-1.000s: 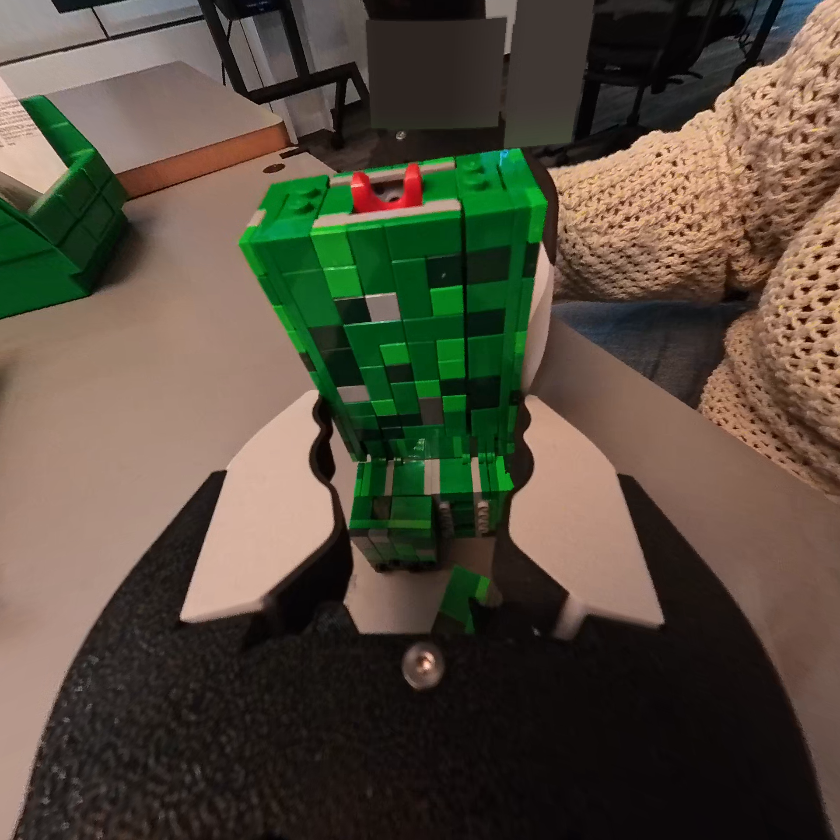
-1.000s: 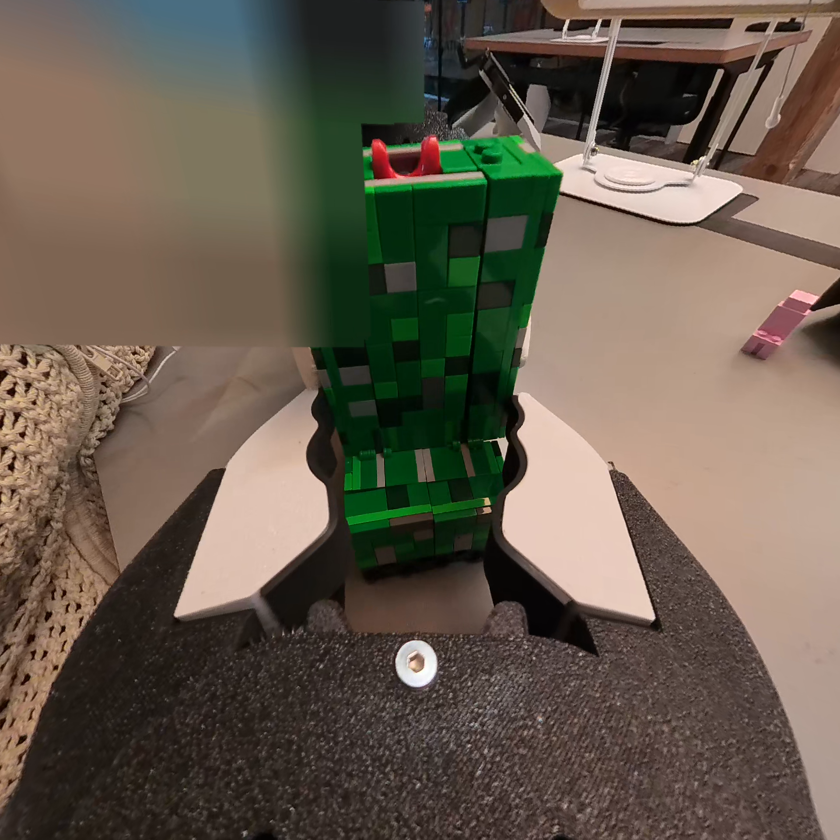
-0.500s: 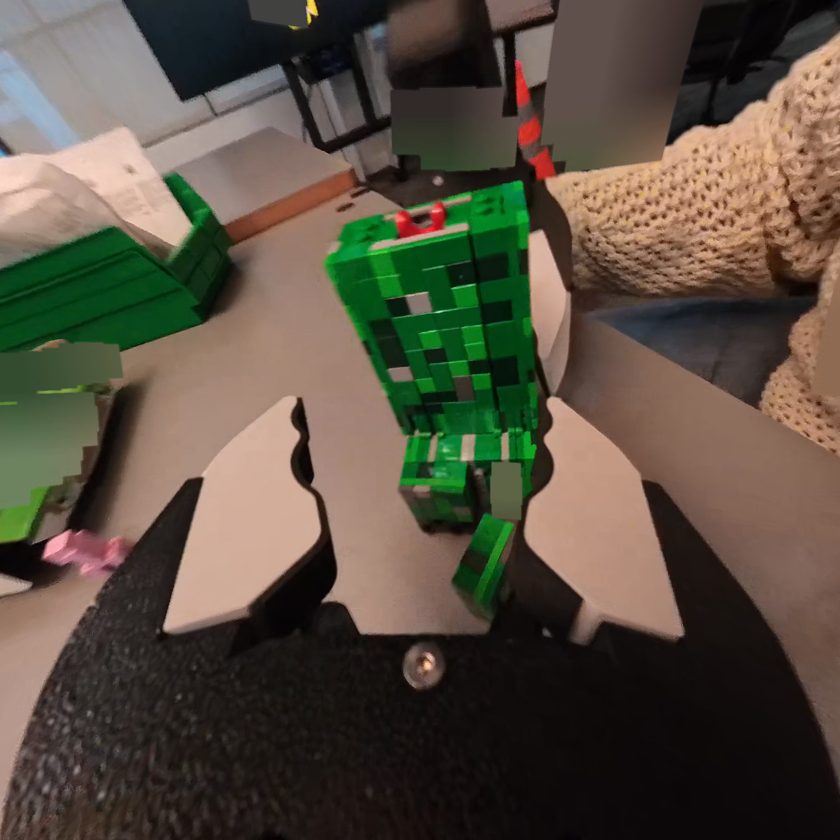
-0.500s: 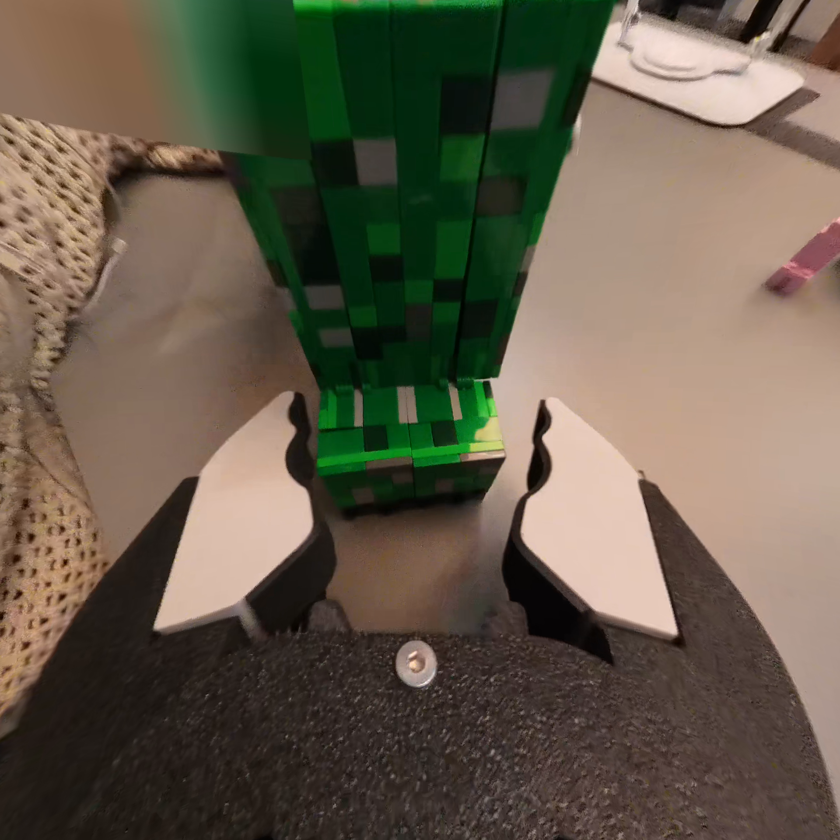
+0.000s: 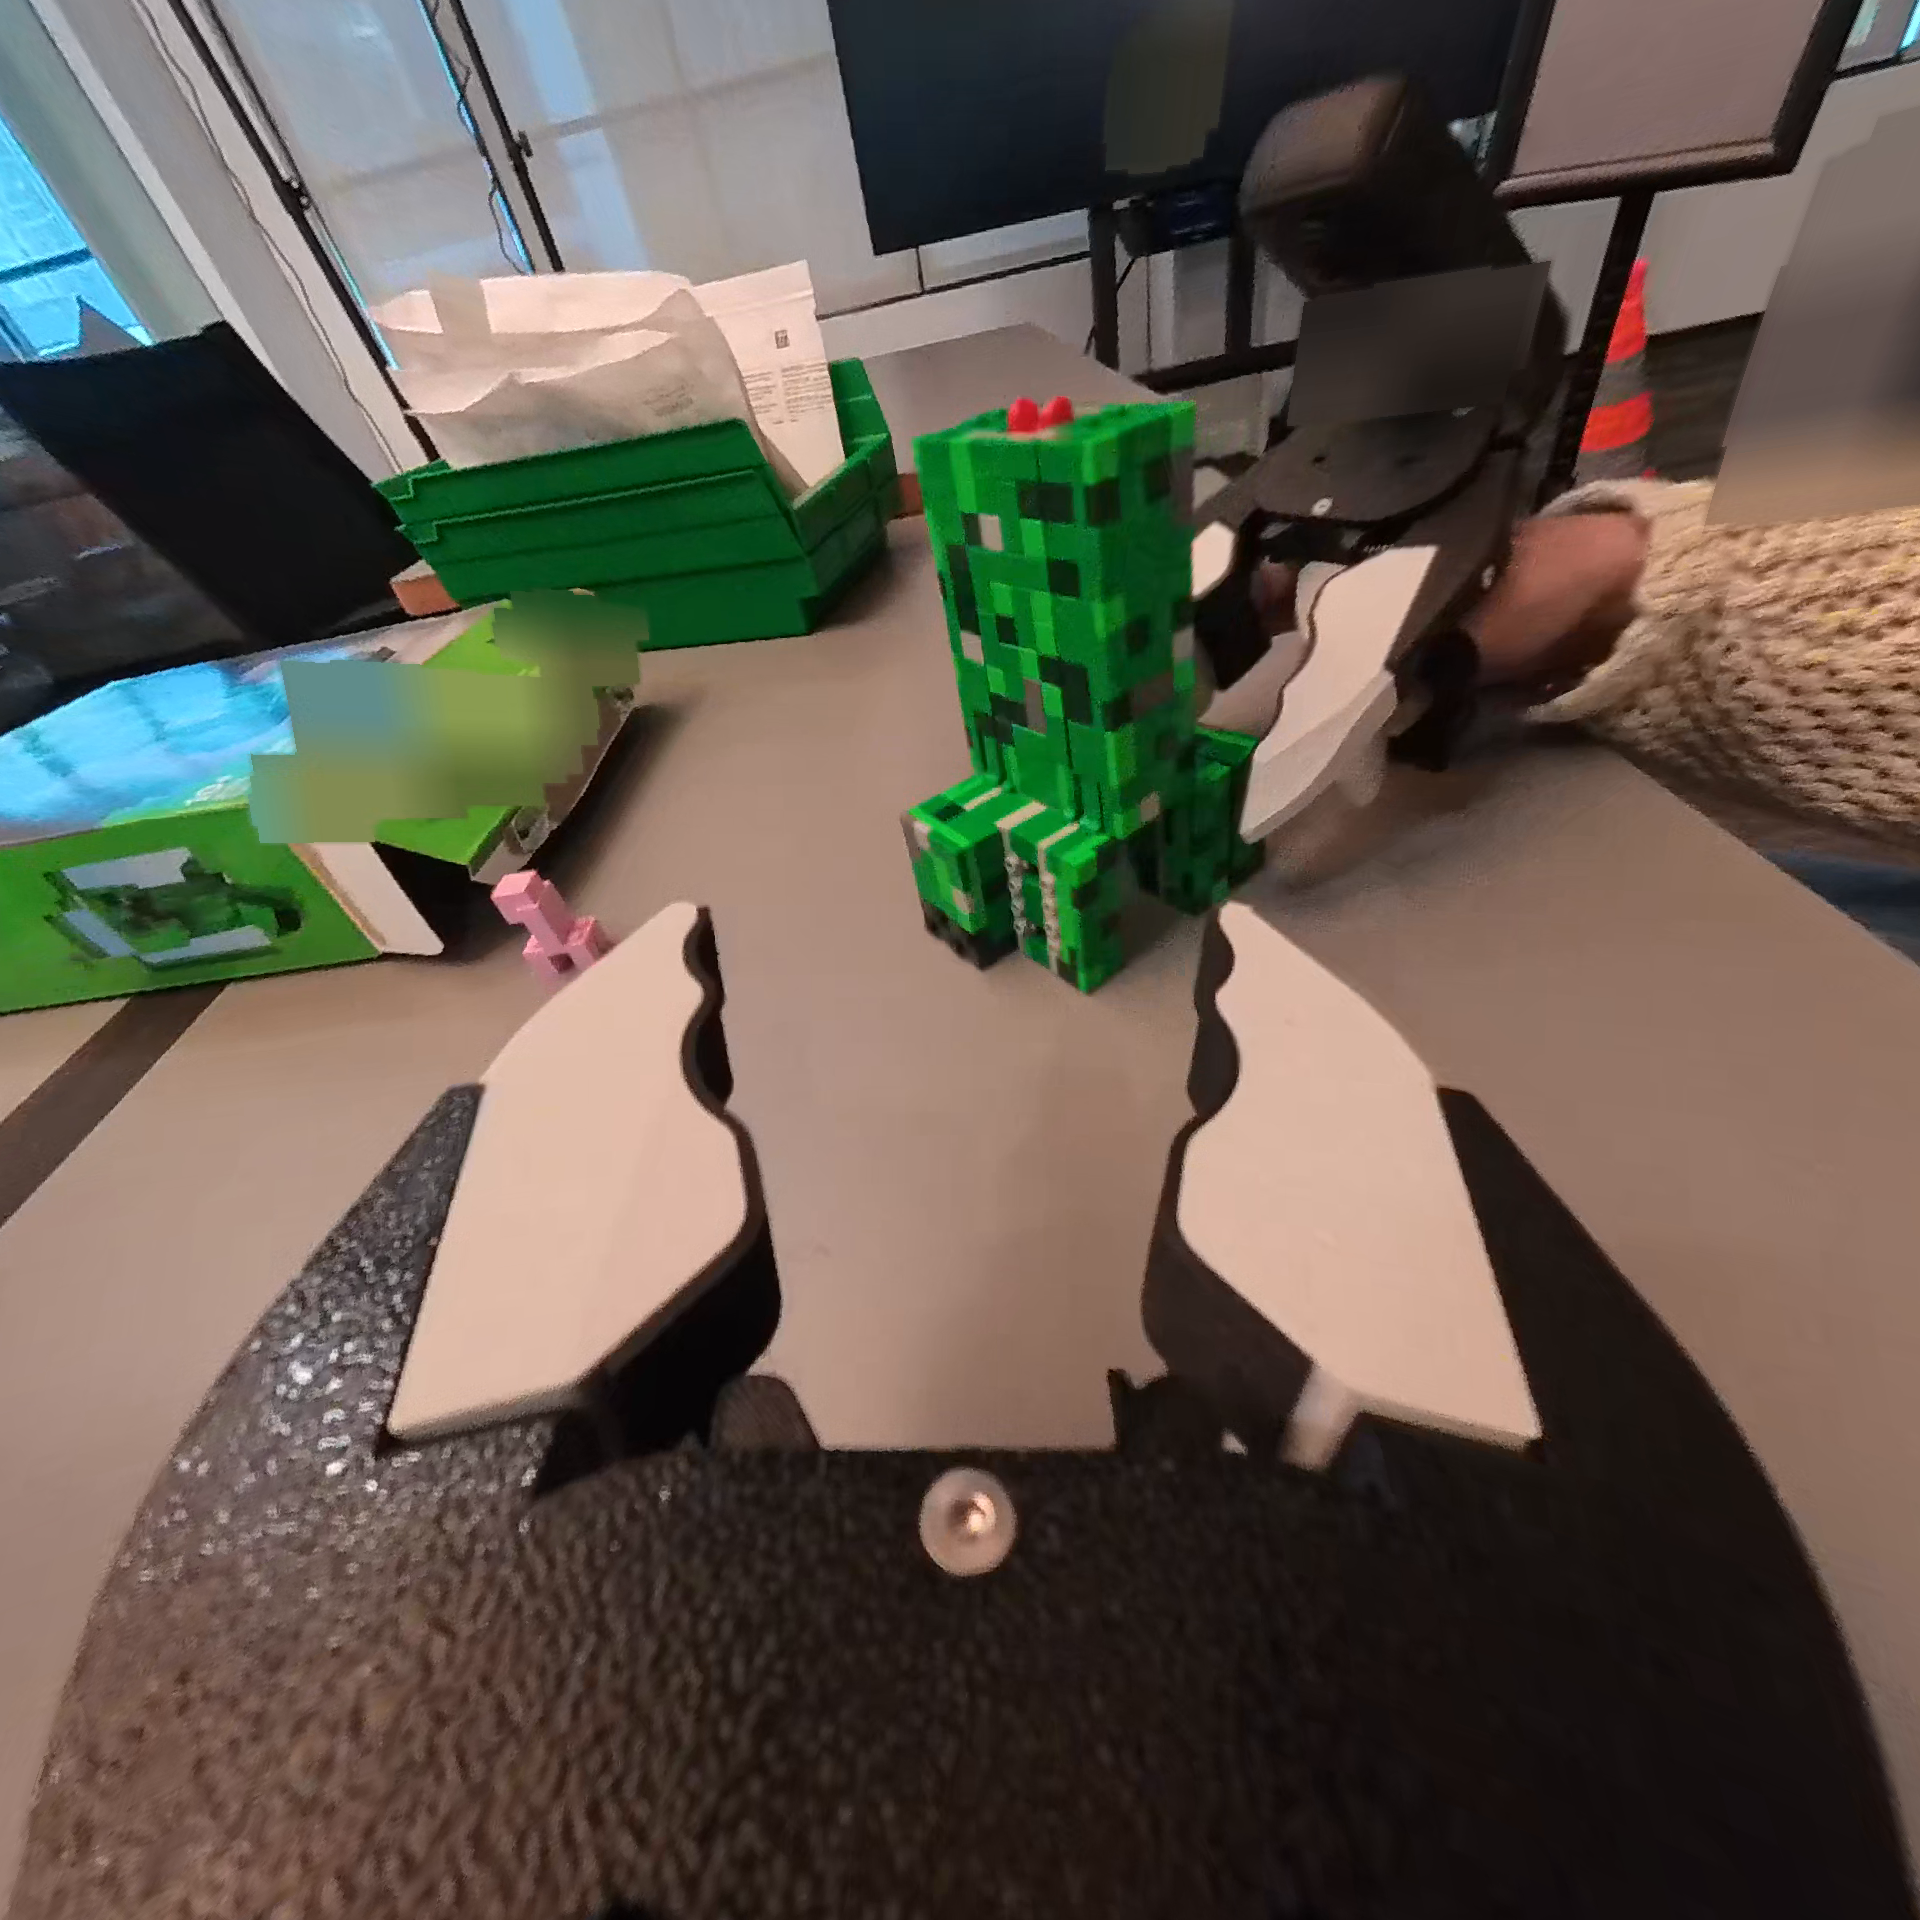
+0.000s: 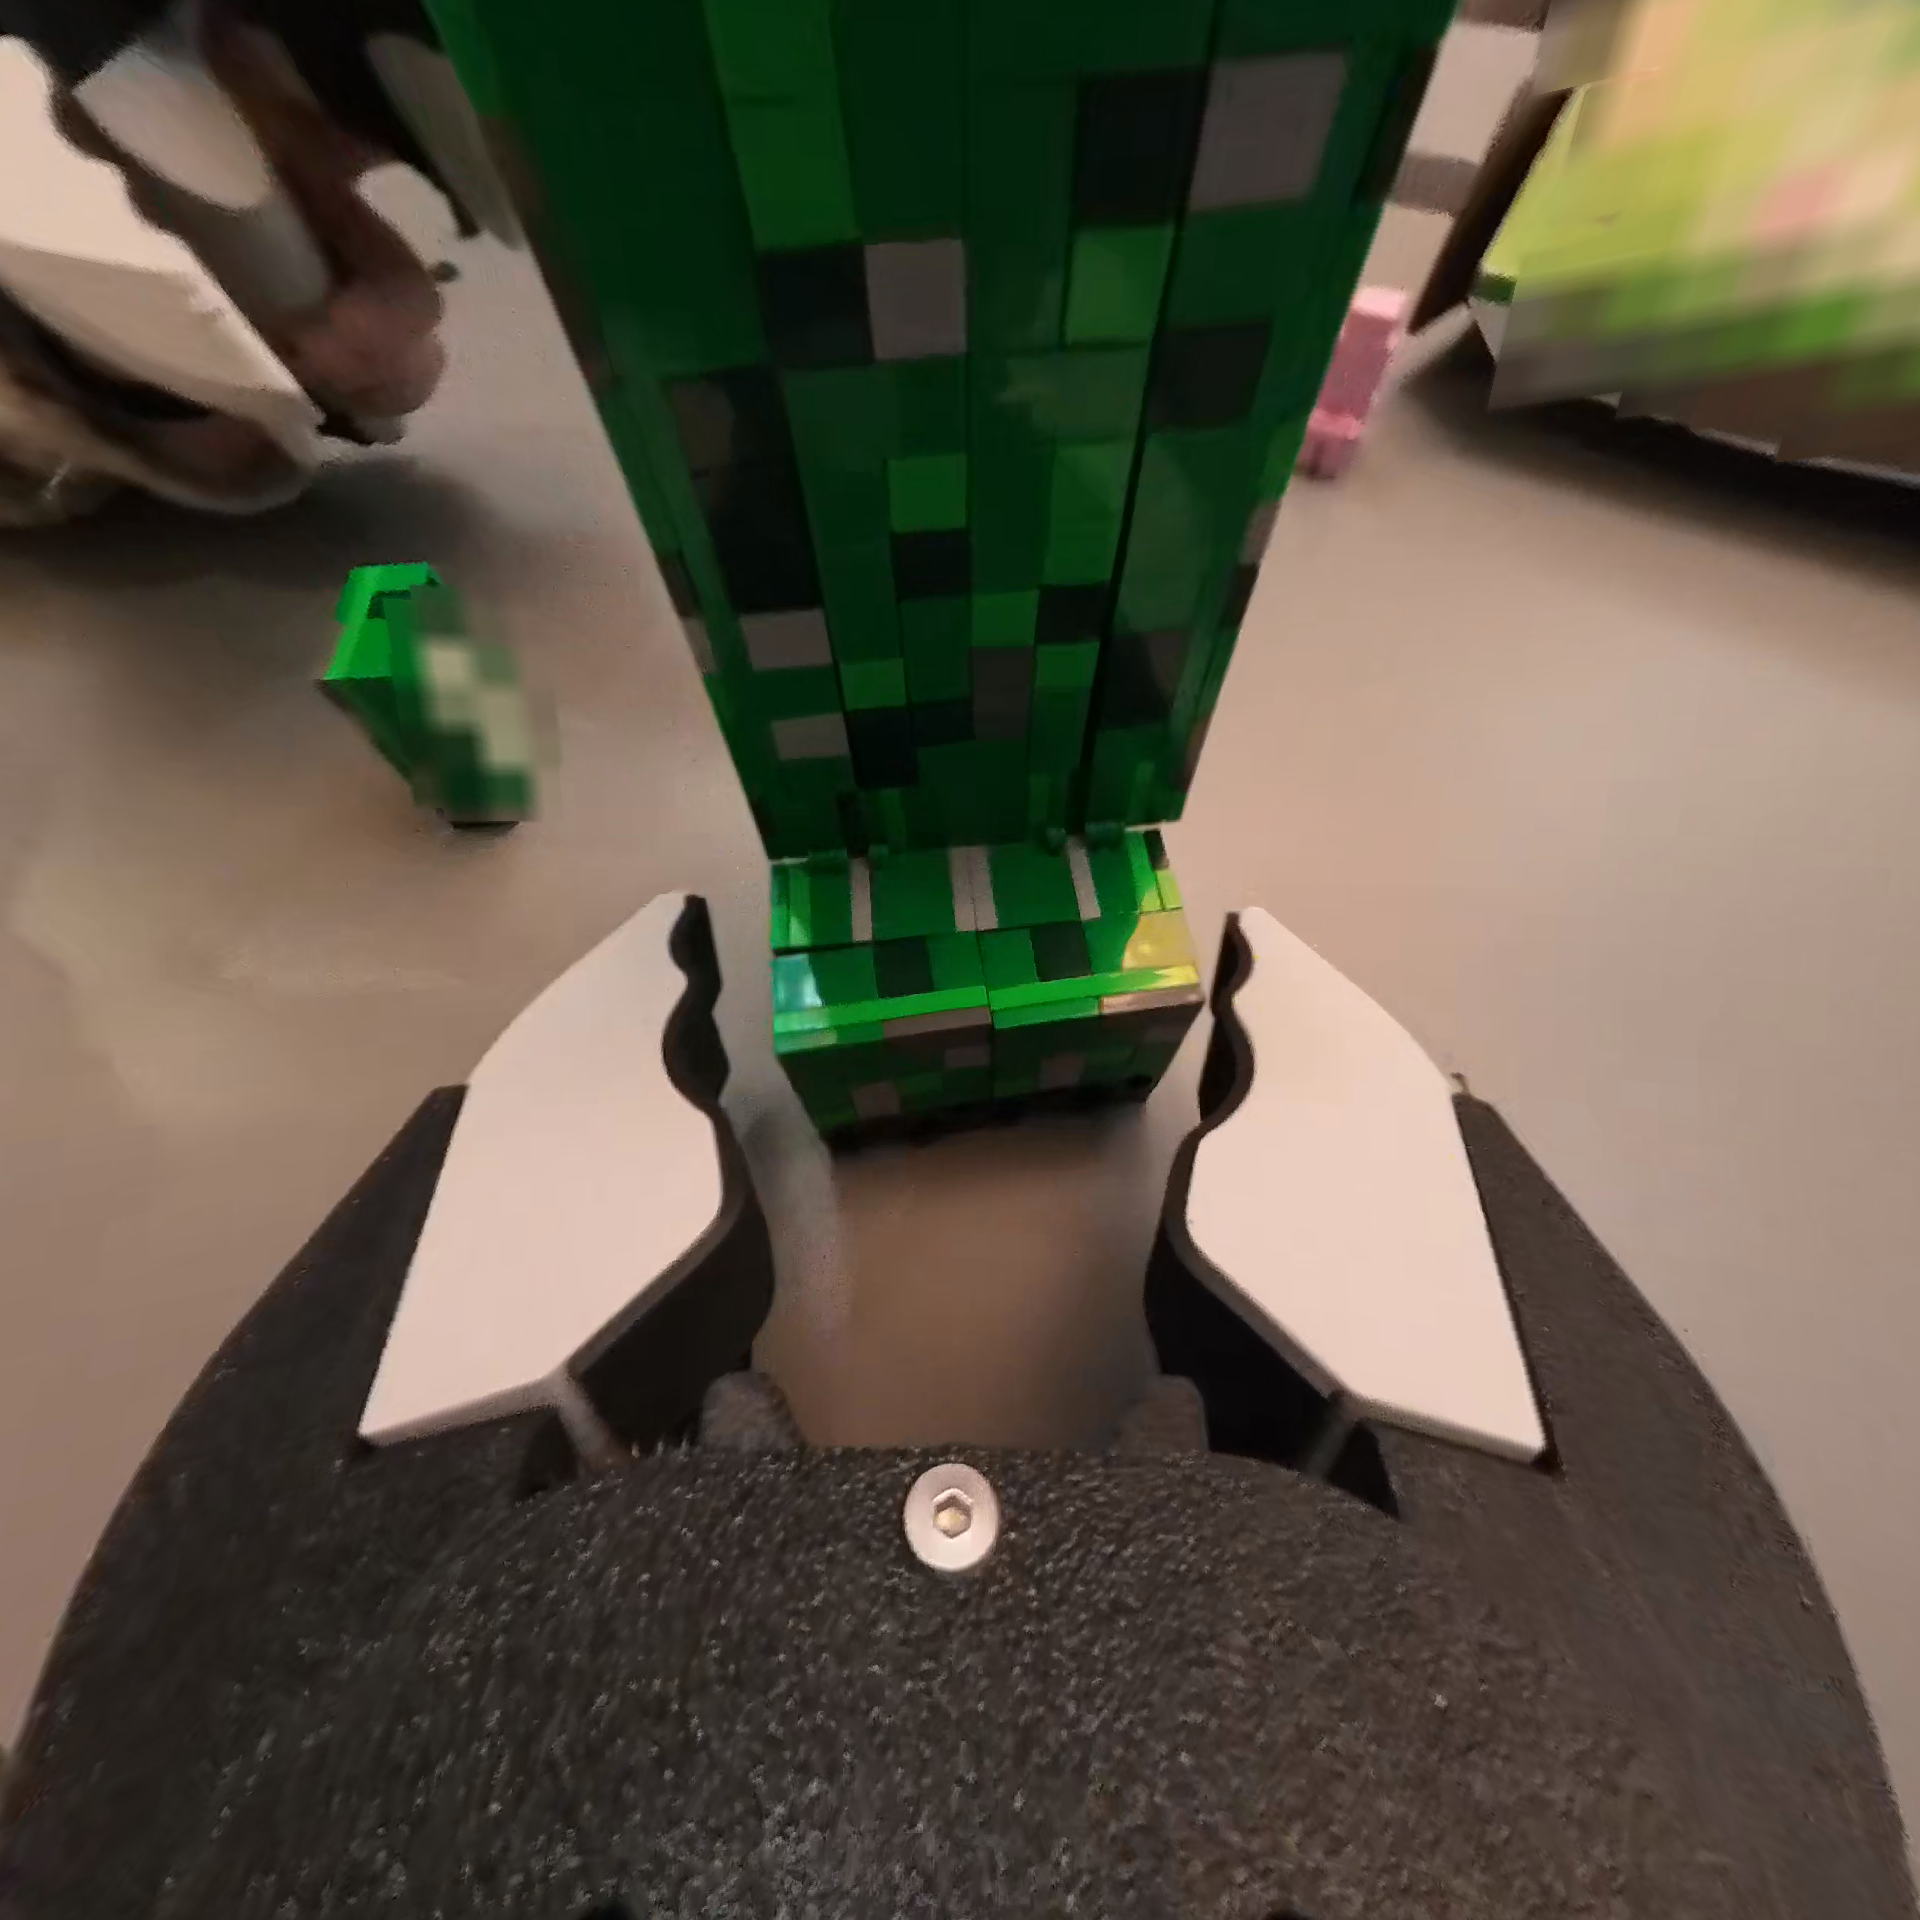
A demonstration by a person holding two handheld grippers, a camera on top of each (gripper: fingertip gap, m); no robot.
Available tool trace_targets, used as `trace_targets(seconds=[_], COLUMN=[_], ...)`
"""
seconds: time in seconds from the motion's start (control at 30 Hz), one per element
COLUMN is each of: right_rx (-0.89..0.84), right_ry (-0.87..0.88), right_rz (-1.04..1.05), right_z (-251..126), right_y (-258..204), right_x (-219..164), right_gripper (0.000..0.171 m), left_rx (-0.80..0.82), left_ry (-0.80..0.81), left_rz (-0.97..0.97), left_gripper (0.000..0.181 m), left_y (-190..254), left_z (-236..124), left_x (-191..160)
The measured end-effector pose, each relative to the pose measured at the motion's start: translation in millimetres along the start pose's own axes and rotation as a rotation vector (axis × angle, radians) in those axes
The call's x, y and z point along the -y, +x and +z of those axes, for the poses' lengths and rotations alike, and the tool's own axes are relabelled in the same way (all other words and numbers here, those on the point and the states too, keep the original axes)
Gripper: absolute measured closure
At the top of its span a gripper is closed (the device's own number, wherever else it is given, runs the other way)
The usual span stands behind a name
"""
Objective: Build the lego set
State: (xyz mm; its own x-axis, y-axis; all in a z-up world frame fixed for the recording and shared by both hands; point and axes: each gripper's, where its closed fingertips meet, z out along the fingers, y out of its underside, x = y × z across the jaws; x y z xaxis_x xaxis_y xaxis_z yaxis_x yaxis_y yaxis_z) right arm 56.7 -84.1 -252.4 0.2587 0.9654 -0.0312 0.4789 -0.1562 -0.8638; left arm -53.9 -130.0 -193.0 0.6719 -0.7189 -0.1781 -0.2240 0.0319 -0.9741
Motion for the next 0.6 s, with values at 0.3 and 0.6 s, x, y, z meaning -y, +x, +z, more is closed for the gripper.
trace_targets(seconds=[0.3,0.6], right_rx=[-0.015,-0.249], right_ry=[0.046,0.568], right_rz=[0.049,-0.06], right_z=[-12,-132], right_y=[-39,-55], right_x=[-1,65], right_gripper=[0.082,0.158], left_rx=[0.144,0.26], left_ry=[0.005,0.044], left_rz=[-0.058,-0.07], left_gripper=[0.095,0.098], left_y=[-2,3], left_z=[-18,-30], left_x=[-6,-2])
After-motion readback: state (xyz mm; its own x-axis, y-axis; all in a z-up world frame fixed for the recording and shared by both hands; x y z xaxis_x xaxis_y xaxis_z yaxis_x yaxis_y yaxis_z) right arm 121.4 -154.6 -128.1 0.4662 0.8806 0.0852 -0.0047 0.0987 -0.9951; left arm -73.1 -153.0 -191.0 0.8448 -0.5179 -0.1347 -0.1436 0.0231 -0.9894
